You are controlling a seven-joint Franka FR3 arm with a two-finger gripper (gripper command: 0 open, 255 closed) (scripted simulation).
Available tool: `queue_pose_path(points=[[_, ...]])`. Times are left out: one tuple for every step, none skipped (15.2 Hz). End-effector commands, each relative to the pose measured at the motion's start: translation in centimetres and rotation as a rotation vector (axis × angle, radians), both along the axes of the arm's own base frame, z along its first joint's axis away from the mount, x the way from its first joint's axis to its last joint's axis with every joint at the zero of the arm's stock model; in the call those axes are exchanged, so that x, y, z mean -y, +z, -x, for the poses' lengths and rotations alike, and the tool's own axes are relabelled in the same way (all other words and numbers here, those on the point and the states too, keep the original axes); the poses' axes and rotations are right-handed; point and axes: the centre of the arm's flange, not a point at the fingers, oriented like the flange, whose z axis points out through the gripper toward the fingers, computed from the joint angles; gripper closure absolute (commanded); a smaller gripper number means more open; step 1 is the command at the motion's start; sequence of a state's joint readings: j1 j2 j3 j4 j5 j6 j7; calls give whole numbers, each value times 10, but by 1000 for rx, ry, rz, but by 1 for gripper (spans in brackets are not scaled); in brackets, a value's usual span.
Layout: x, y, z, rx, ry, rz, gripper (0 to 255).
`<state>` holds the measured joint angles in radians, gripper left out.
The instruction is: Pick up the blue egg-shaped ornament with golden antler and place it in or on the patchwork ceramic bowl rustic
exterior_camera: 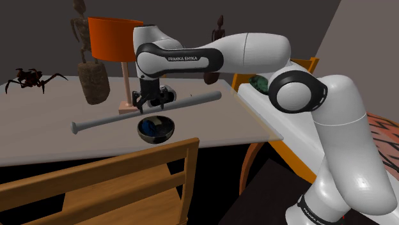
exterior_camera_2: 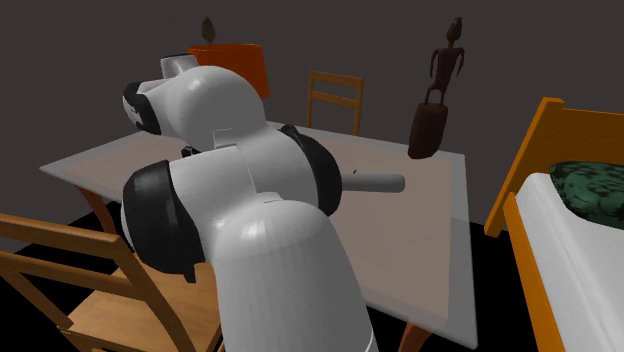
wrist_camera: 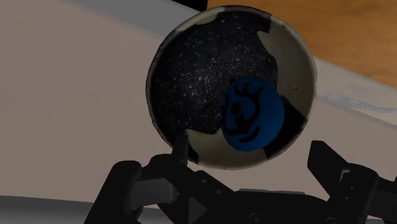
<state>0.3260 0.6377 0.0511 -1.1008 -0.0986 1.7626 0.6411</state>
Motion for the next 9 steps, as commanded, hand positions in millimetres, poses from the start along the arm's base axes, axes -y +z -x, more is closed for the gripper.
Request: queue_pose_path(points=[[-2, 24, 1, -1, 0, 0, 0], [-2, 34, 1, -1, 0, 0, 0], [-2, 34, 1, -1, 0, 0, 0], [-2, 34, 1, -1, 0, 0, 0], [-2, 34, 1, -1, 0, 0, 0], [-2, 34, 1, -1, 0, 0, 0], [-2, 34, 1, -1, 0, 0, 0], [-2, 34, 1, -1, 0, 0, 0], [-2, 34, 1, -1, 0, 0, 0]])
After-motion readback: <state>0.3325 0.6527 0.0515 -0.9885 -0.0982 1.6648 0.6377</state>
